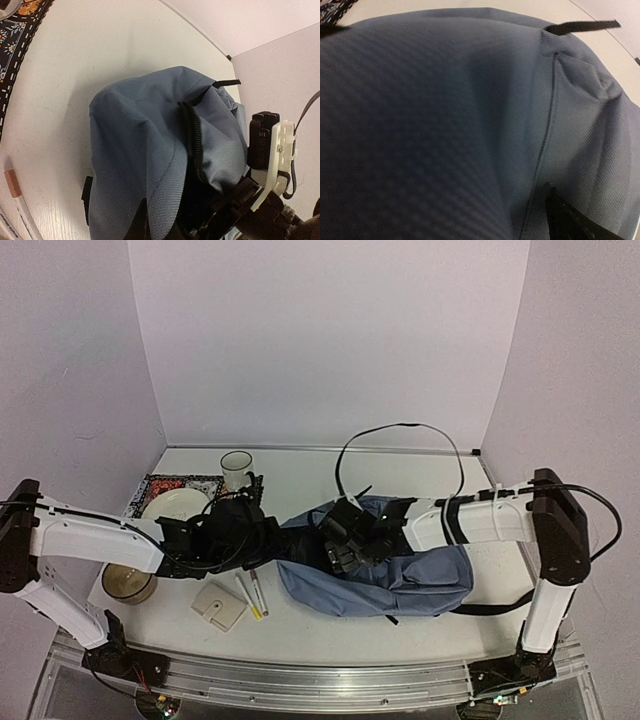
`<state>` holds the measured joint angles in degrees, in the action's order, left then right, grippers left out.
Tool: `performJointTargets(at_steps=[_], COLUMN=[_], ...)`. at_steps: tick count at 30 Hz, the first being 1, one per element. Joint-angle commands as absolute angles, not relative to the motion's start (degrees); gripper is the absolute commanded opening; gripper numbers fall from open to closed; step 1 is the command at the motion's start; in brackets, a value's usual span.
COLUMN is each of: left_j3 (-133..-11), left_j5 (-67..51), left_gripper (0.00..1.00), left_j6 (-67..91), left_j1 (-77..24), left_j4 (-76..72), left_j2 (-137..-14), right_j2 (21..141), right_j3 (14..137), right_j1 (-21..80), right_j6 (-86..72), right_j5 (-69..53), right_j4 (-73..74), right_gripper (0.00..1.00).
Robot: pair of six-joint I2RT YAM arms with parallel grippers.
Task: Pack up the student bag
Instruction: Adjust the largest pocket of the student bag, then move the student bag to the center of the board.
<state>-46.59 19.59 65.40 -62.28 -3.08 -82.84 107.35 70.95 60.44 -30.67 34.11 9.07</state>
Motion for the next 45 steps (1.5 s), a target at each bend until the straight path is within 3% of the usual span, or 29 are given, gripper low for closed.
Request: performJointTargets(at_steps=[1,6,14,17,21,29,34,39,45], left_j3=[-45.51,-44.43,-49.67,-51.33,-51.48,-52.43,-52.65,-55.1,-57.25], left_j5=[23.9,23.56,17.63,17.38,20.01,21.86,18.44,18.32,20.22], left_gripper=[0.0,0.0,0.04,0.13,0.36,0.67,0.77,0.8,0.79], left_j6=[68.51,69.6,65.67,62.41,56.46,44.75,42.7,42.42,43.94], left_j1=[-60.4,-59.36,-59.43,-59.41,-59.39,-59.54,-61.08,-66.05,-71.17], left_j4=[-7.78,-7.5,-8.01,-7.92,-6.58,2.29,6.04,11.28,14.31], left_j2=[-75.63,-75.38,-82.02,-83.36,-81.72,-75.92,-72.96,-74.6,-77.66], right_j2=[101.26,98.6,92.39,89.2,85.75,76.84,74.95,77.3,83.62], right_j3=[64.55,64.84,66.57,65.56,64.68,59.66,55.89,52.99,53.71], right_j1=[55.85,55.89,57.32,57.34,57.38,57.3,56.69,56.35,54.03], right_j6=[-35.34,-31.02,-21.89,-20.63,-20.31,-22.79,-27.7,-32.14,-33.42], right_j5=[38.85,36.02,17.94,8.84,2.17,2.19,7.61,11.63,17.58], right_j4=[20.74,19.94,10.61,5.66,3.68,4.27,7.53,8.47,8.92], right_gripper=[0.91,0.91,0.98,0.98,0.98,0.98,0.98,0.92,0.72])
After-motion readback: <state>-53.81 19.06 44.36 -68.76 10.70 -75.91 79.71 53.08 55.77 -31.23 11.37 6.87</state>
